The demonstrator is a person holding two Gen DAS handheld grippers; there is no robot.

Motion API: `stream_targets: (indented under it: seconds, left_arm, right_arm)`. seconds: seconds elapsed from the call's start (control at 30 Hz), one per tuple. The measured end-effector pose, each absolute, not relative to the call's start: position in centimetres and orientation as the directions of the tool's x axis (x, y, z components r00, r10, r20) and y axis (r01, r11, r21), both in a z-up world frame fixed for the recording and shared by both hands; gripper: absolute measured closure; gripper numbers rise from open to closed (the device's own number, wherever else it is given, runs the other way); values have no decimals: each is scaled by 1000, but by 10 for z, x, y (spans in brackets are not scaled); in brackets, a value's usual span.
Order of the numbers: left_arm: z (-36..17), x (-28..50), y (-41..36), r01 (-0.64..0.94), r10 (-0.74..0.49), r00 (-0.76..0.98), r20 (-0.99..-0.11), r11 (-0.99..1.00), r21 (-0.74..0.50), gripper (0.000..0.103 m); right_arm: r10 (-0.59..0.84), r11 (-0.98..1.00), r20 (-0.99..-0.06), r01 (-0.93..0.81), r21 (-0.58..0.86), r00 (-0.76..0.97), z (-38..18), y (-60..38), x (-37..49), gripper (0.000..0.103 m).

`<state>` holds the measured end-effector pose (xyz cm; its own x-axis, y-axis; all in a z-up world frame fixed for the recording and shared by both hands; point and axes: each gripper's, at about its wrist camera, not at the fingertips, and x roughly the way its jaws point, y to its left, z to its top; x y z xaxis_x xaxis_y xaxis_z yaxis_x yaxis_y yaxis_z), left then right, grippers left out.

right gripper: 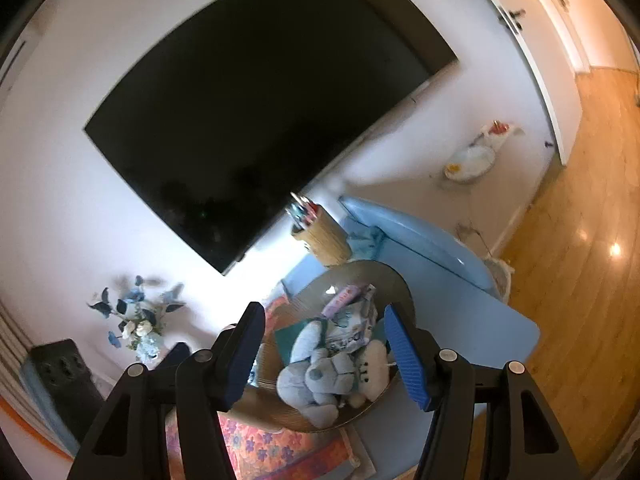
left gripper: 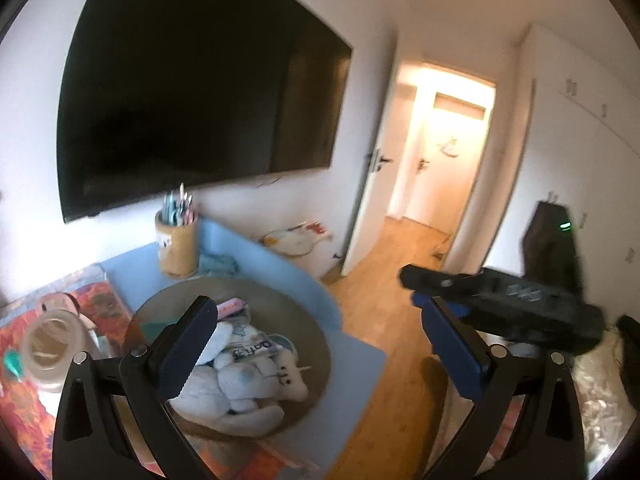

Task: Organize soft objects
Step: 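Move both tools back over the bed toward the checked scrunchie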

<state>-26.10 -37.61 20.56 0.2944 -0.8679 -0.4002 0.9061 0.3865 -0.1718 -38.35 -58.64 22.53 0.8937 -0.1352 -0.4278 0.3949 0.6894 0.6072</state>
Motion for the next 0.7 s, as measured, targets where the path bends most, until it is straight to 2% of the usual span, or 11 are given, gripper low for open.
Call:
stream_targets:
  seconds: [0.03,0.1,0.17,0.27,0.33,0.4,0.5,0.57,0.7]
  left_arm:
    - [212,-265,-368,912,-878,281,-388,370,-176,1]
    - [223,-273,-348,924,-886,269,-377,348,-159,1]
    - [231,-273,-324,926,-886,275,-372,349,-147,1]
    - [242,-261,-275,914,-885,299,-356,373,-159,1]
    - [248,-250,-239,888,-868,356,-346,430,-164,1]
    - [248,-233,-199,841,-829,445,-337,517,-160,1]
    - [242,-216,-140,742,-735,588,-338,657,-137,1]
    - [229,-204,-104,656,-655,668,-355,742,-134,1]
    - [193,-179,-54,478,-475,761,-442,871,-115,1]
  right_arm:
    - [-140,698,-426,394,597,894,227,-582,-385,40]
    - [-149,723,-430,394,567,891,230,-570,-386,26]
    - [-132,750,-416,365,552,900,230,-558,-387,25]
    - [-32,808,-356,234,540,934,232,-535,-388,24]
    - [46,852,-314,127,508,948,235,-515,-387,17]
    - [124,887,-285,23,461,950,237,-491,-386,7]
    - [241,920,-277,-128,371,930,238,-445,-379,4]
    - [305,926,-302,-207,316,903,236,-412,-368,0]
    - [379,919,-383,-295,261,842,218,-344,-325,0]
